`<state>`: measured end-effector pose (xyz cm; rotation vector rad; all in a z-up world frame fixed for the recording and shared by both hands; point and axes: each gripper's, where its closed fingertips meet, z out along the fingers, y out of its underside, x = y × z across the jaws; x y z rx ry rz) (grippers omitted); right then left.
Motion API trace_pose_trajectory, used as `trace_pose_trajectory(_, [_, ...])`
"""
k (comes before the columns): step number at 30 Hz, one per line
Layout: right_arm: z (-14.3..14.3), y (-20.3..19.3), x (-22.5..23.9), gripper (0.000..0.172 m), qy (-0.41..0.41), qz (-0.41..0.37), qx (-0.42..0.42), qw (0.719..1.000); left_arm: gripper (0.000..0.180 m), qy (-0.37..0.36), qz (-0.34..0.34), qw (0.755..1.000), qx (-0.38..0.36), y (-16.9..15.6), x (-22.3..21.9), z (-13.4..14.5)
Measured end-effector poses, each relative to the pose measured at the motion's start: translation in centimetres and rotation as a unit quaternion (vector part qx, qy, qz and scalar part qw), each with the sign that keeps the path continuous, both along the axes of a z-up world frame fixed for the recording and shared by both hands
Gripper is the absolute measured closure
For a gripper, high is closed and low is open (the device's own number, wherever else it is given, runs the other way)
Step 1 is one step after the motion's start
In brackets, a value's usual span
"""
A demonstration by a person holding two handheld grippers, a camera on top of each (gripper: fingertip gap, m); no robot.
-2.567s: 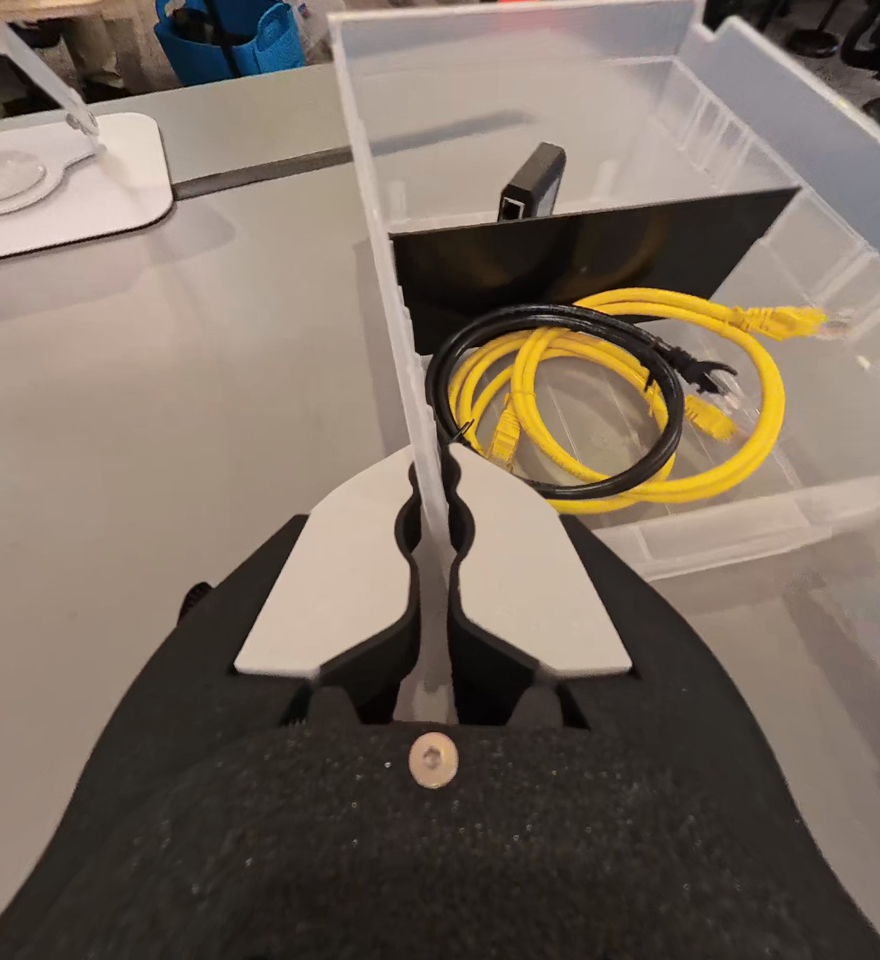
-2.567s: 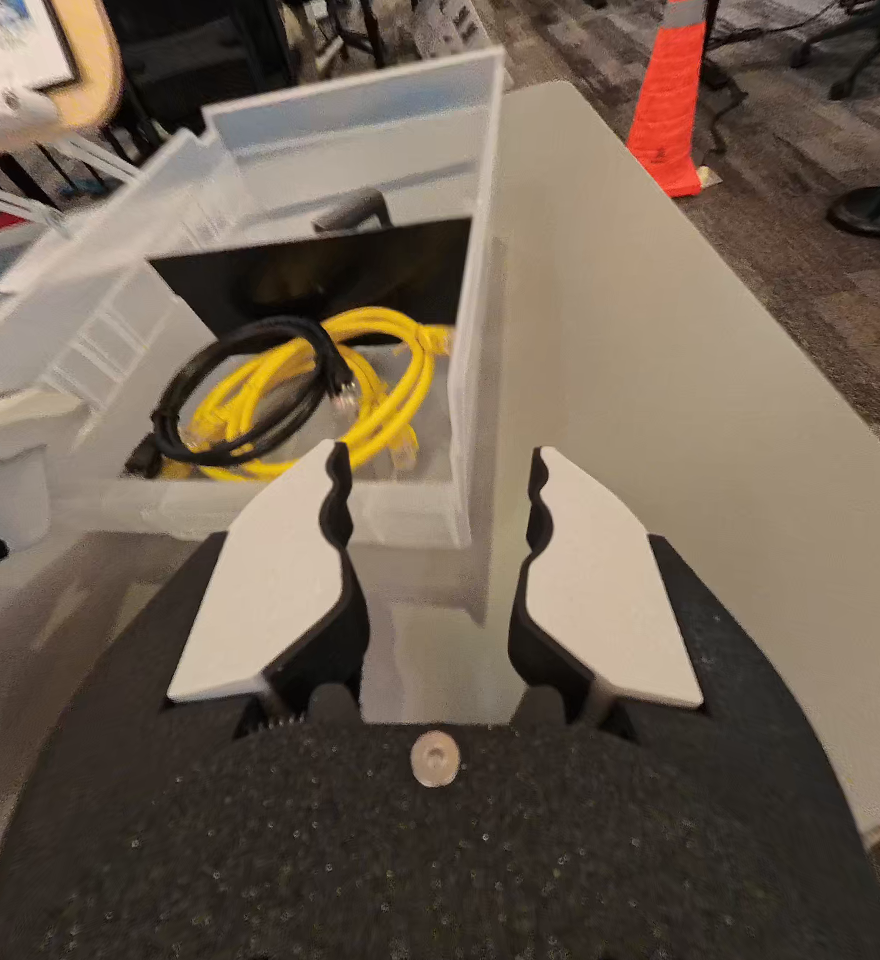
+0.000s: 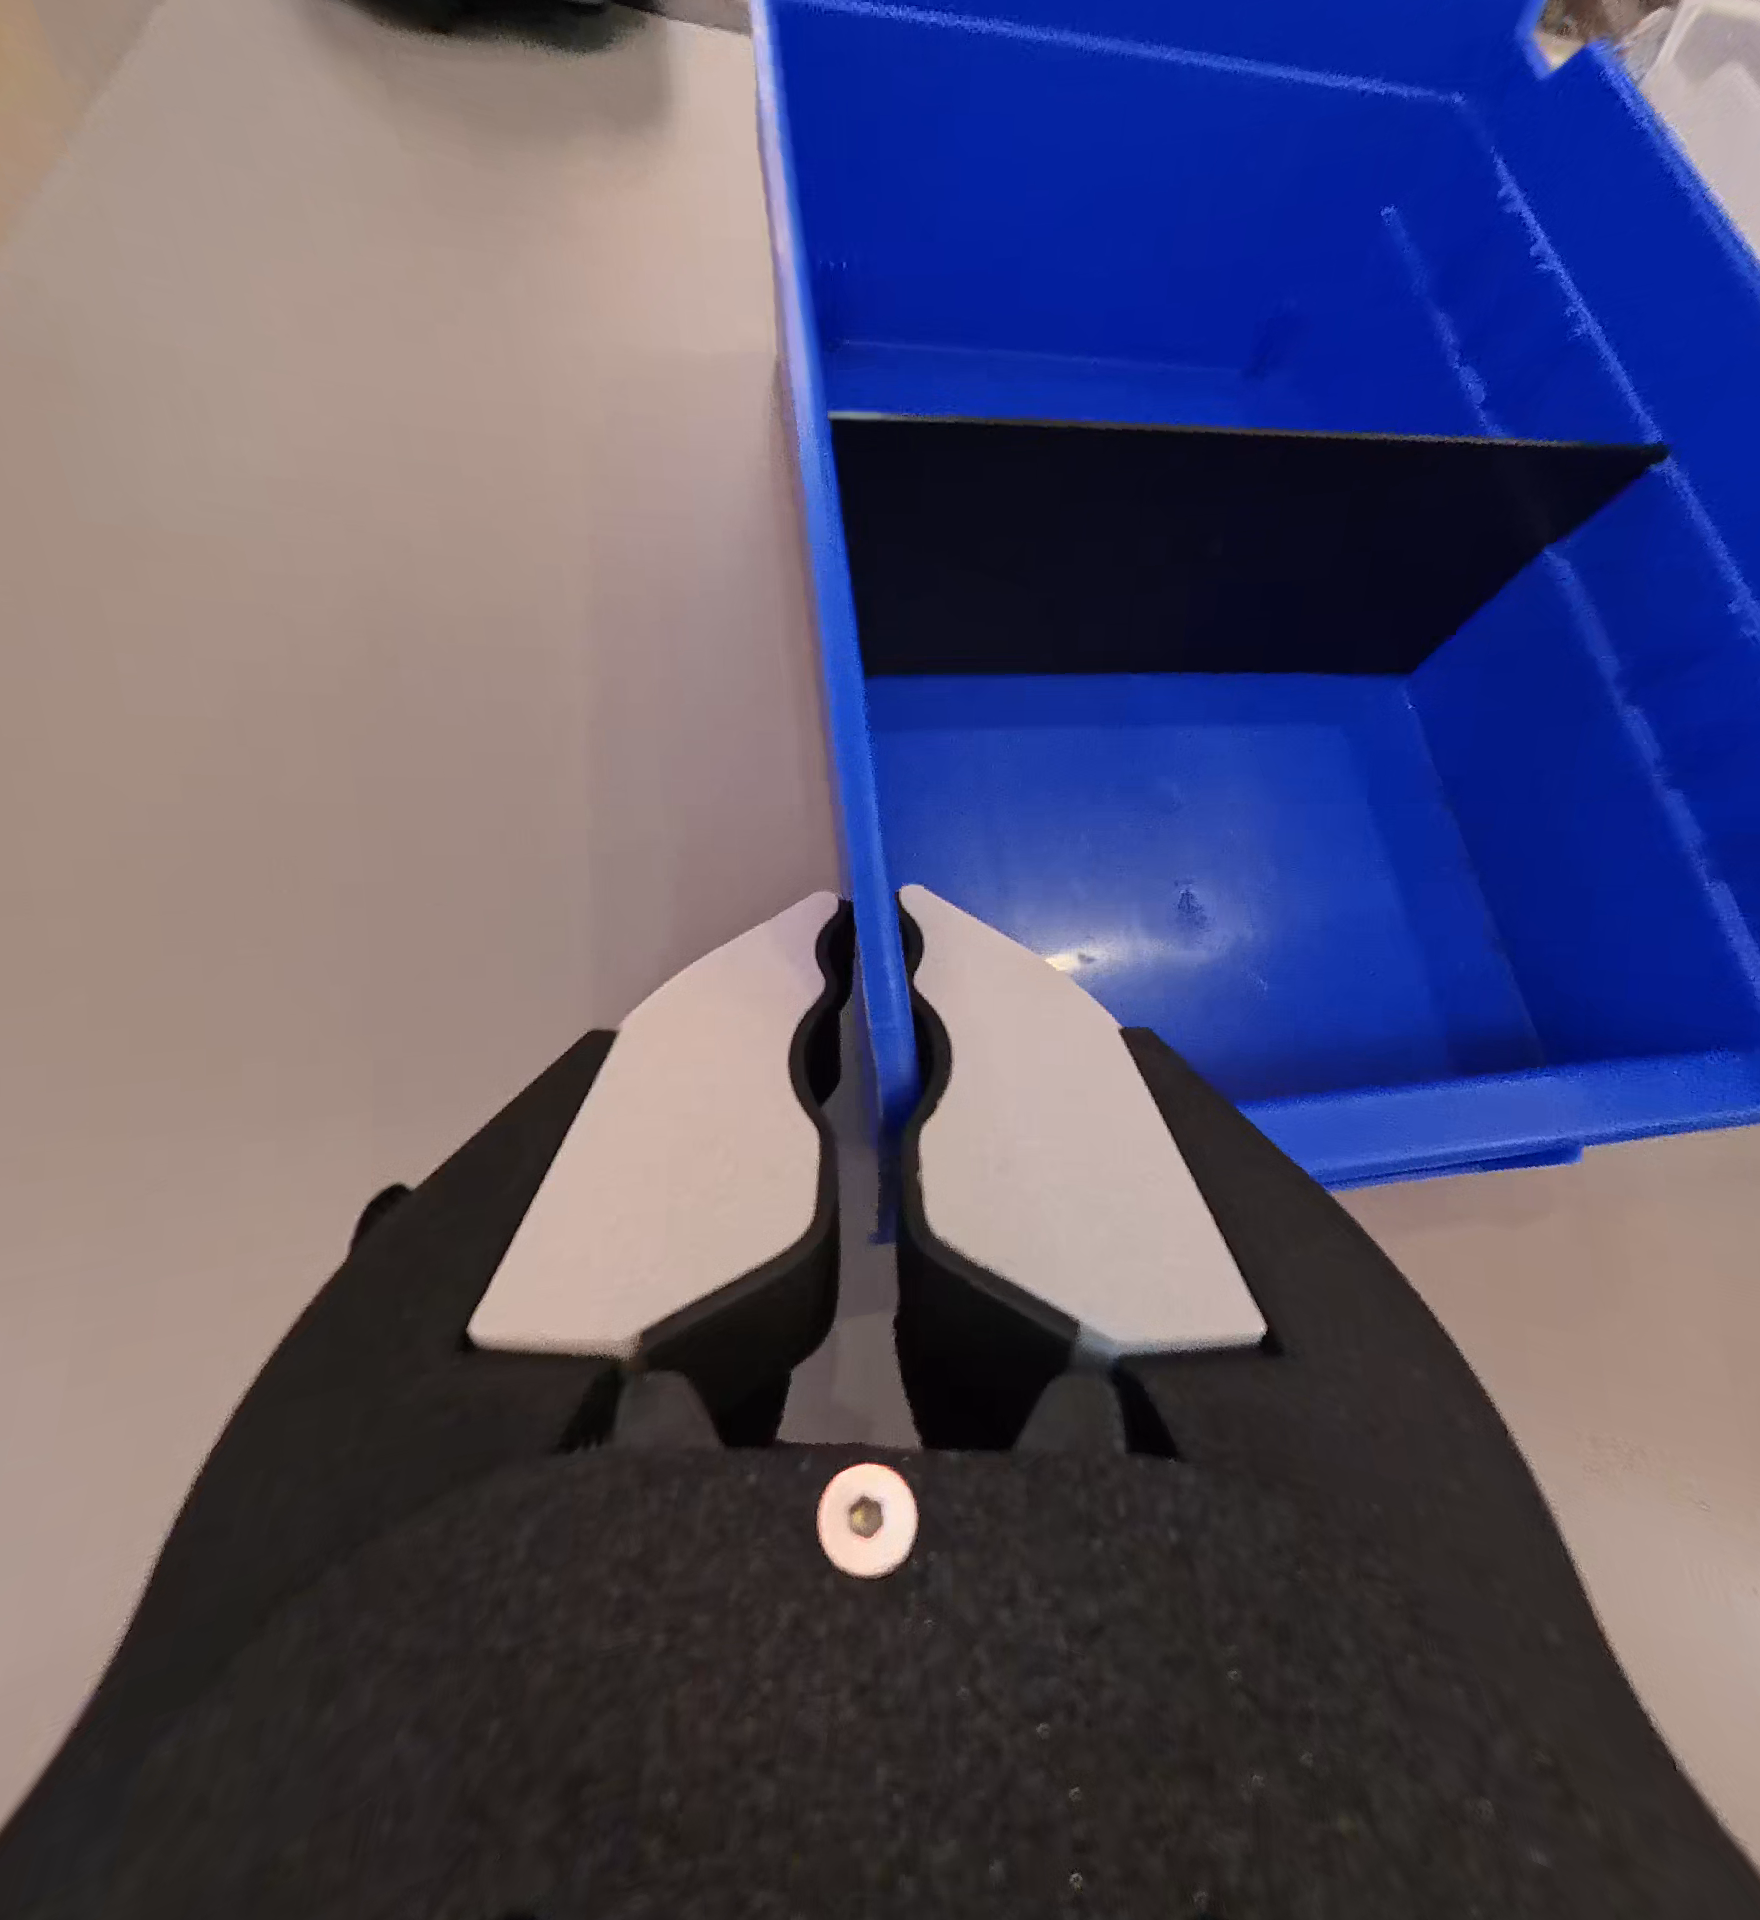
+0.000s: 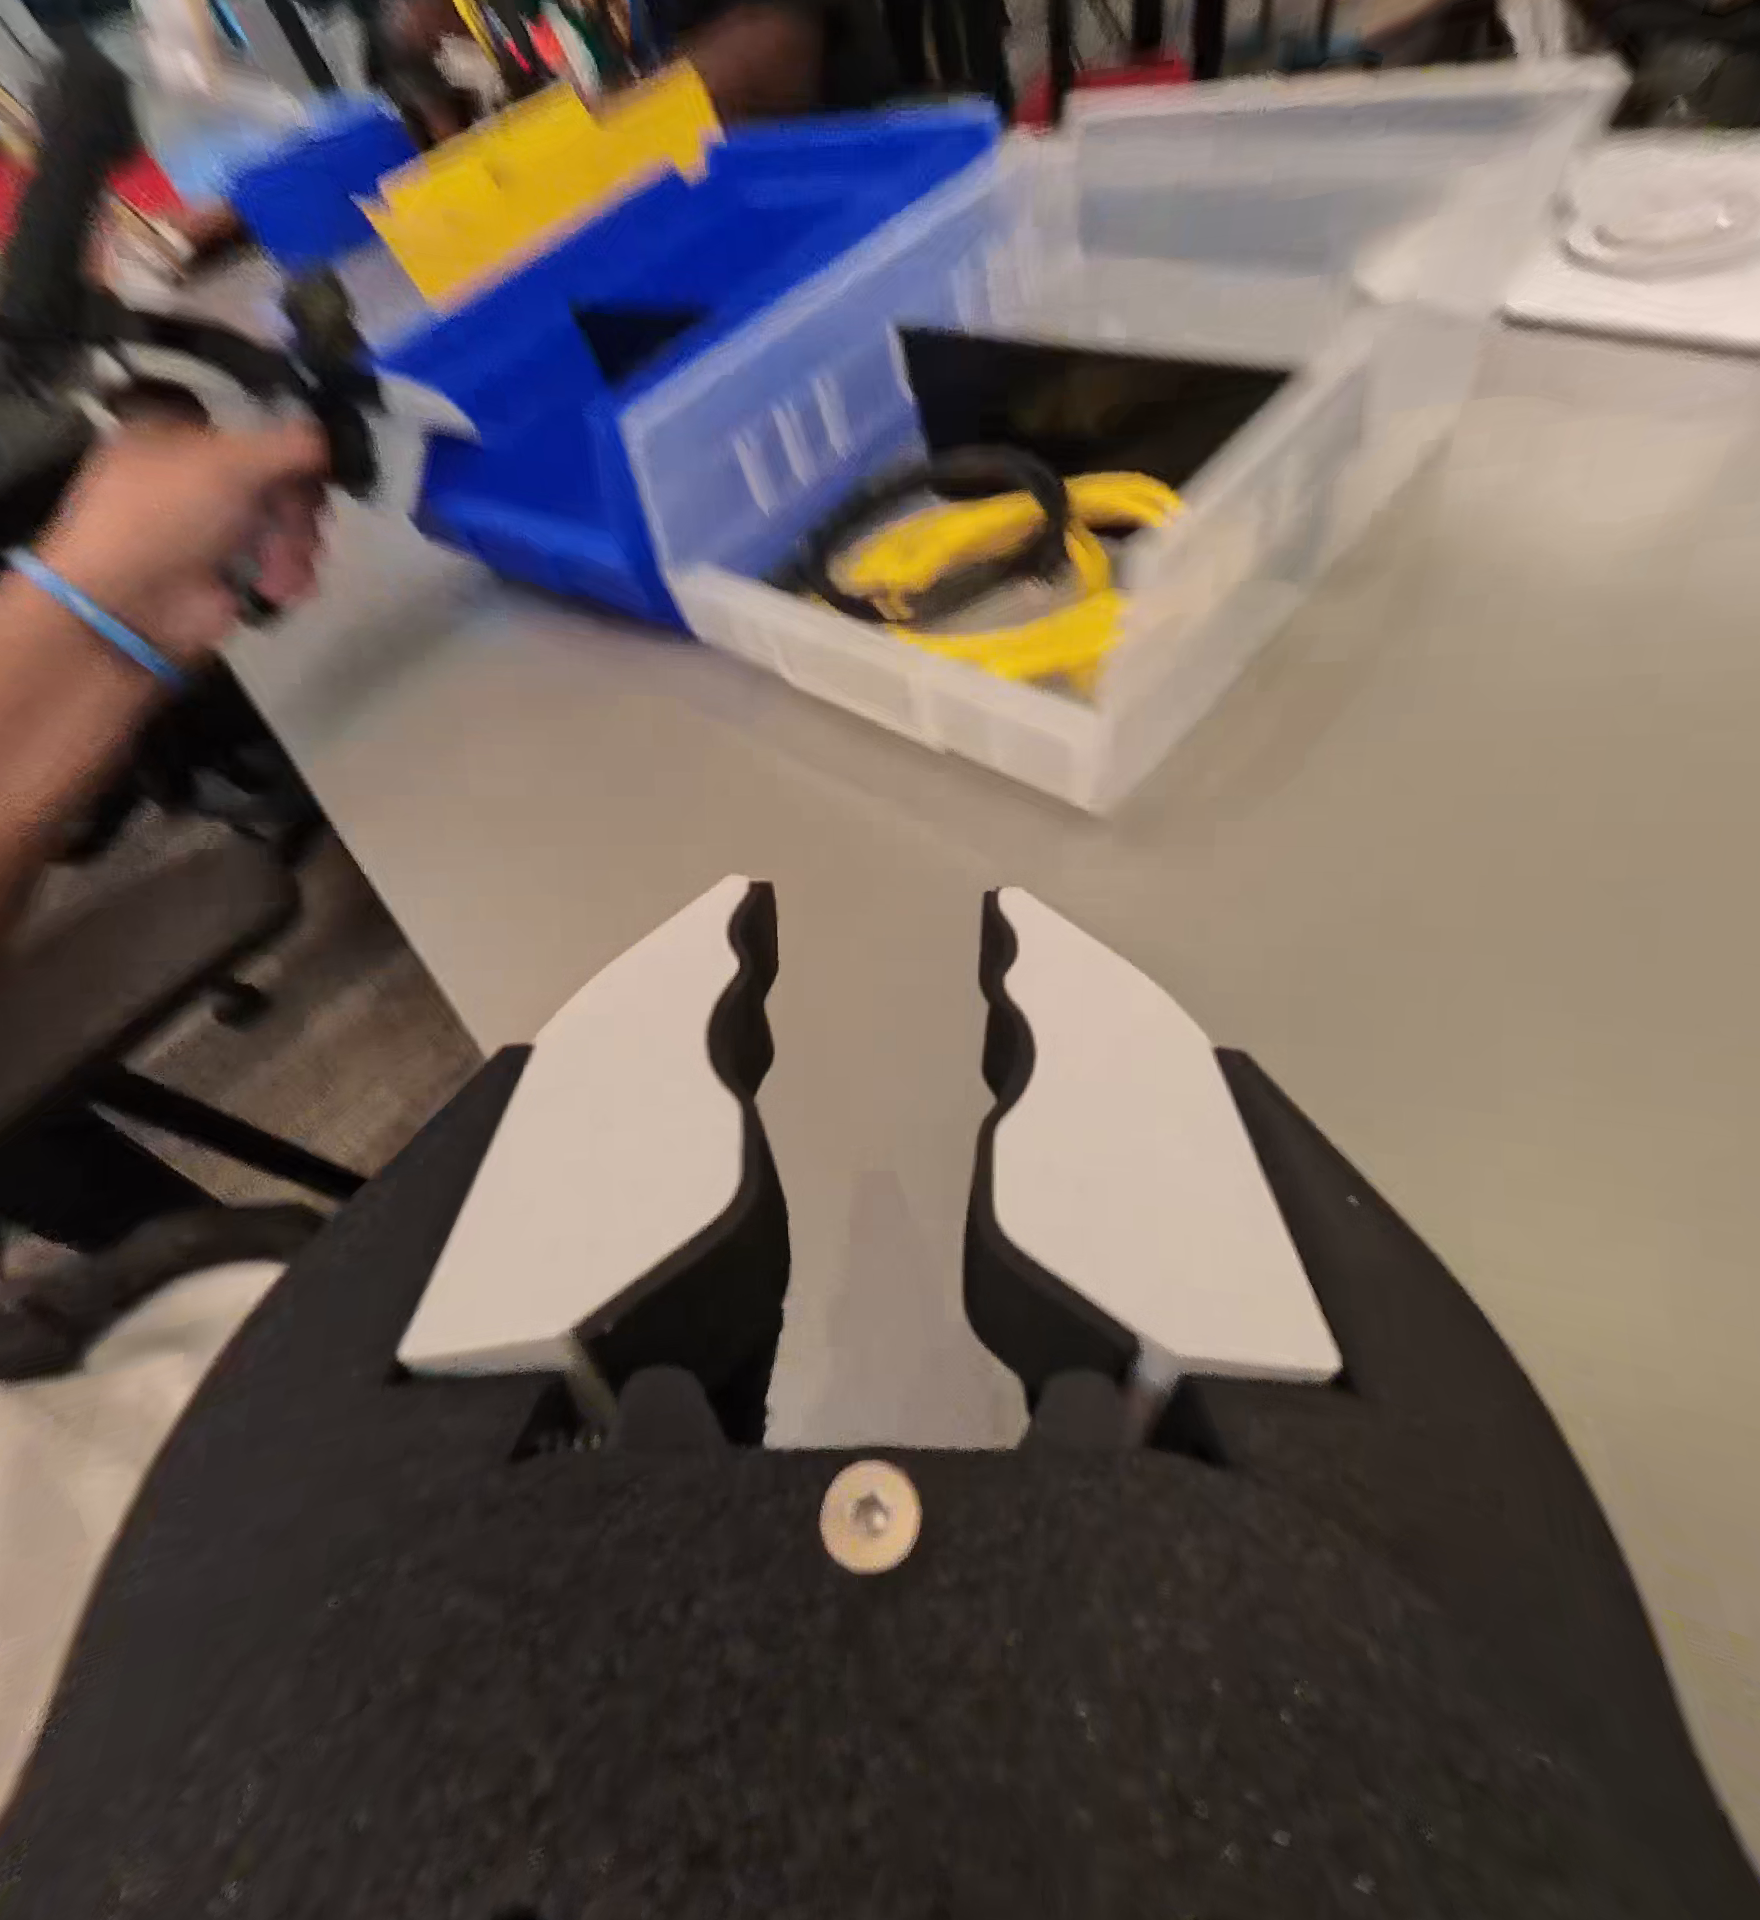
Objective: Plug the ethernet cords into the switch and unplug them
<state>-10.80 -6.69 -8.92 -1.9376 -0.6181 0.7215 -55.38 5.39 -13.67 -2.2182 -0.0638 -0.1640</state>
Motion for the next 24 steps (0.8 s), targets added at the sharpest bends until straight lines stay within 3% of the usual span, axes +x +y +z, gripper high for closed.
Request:
trace_pose_trajectory(3, [0.8,-0.2,-6.1,0.131,-0.014,0.034,0.045,0.998,0.175,0.015,0.017,1.000,-0.007,-2.8,0.2,0.0])
trace_pose_trajectory(7, [-0.9,-1.0,-15.4,0.100,-0.057,0.112,0.042,0.991,0.175,0.017,0.032,0.999,-0.005,-7.1,0.4,0.0])
trace_pose_trajectory(11, [-3.5,1.1,-20.6,0.085,-0.112,0.078,0.047,0.990,0.176,0.013,0.049,0.999,-0.006,-10.9,0.4,0.0])
trace_pose_trajectory(15, [-4.3,1.0,-24.4,0.087,-0.101,0.063,0.044,0.992,0.175,0.002,0.060,0.998,0.002,-13.7,0.9,0.0])
trace_pose_trajectory(18, [-3.9,0.2,-26.2,0.097,-0.082,0.063,0.046,0.993,0.174,-0.006,0.060,0.998,0.008,-14.6,1.5,0.1])
trace_pose_trajectory(20, [-4.6,0.8,-26.4,0.117,-0.113,0.034,0.051,0.992,0.174,-0.004,0.059,0.998,0.009,-15.0,1.7,0.1])
trace_pose_trajectory(22, [-4.8,1.3,-26.6,0.118,-0.133,0.027,0.049,0.989,0.174,0.011,0.061,0.998,0.013,-15.1,1.6,0.1])
trace_pose_trajectory(24, [-4.6,1.9,-26.5,0.133,-0.125,0.012,0.025,0.992,0.177,0.063,0.069,0.995,0.021,-15.3,1.2,0.5])
